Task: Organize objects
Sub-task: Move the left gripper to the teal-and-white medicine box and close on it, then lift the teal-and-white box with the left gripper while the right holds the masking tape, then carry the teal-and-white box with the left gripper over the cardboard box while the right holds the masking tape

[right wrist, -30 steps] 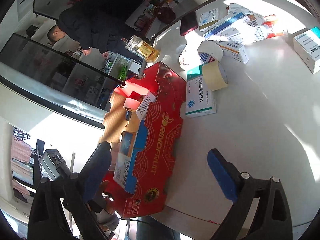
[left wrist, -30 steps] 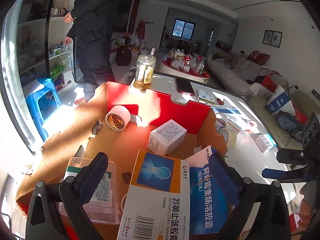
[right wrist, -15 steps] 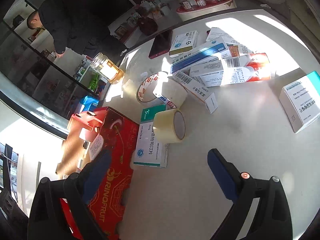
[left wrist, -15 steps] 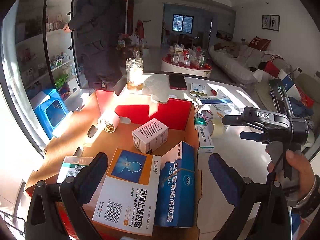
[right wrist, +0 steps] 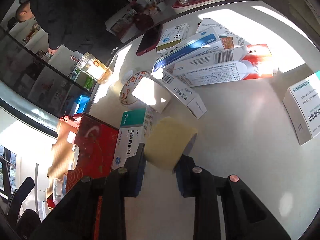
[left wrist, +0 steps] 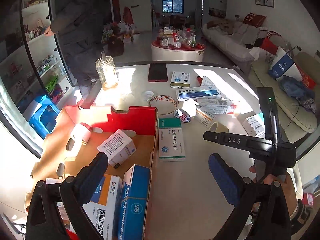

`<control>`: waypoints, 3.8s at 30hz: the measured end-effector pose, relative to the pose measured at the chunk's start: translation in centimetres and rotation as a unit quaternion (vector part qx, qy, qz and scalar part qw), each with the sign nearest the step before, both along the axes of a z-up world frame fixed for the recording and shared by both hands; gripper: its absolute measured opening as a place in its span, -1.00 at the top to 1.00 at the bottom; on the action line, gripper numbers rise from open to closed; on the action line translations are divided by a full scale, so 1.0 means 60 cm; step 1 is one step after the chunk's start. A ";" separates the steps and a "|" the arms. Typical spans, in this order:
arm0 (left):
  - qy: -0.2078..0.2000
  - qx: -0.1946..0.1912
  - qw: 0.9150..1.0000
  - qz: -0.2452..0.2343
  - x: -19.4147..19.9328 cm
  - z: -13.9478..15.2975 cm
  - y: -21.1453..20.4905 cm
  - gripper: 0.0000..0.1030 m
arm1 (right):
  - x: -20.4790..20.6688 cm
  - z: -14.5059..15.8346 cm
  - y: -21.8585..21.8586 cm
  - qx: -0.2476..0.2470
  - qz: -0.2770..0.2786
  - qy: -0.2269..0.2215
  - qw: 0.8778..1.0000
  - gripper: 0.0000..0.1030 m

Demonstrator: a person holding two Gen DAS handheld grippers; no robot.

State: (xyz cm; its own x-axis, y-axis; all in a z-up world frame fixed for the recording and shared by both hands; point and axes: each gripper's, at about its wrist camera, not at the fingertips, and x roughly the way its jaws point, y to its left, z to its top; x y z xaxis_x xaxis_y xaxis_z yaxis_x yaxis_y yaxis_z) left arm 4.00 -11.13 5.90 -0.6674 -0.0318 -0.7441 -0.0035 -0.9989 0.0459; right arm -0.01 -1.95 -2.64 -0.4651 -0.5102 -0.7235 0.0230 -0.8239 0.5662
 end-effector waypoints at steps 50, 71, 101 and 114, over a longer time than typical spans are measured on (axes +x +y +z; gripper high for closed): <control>-0.038 -0.249 0.898 -0.360 -0.204 -0.178 0.546 -0.98 | 0.304 -0.019 0.361 -0.209 -0.148 0.039 0.966 0.86; -0.138 -0.051 0.916 -0.374 -0.243 -0.147 0.465 -0.29 | 0.326 -0.012 0.376 -0.247 -0.159 0.056 0.954 0.84; 0.074 0.203 0.976 -0.042 0.101 0.033 -0.130 -0.29 | 0.312 -0.040 0.104 -0.311 -0.049 -0.066 0.947 0.83; 0.082 0.222 0.972 0.002 0.115 0.020 -0.184 -0.29 | 0.313 -0.045 0.081 -0.305 -0.037 -0.080 0.948 0.83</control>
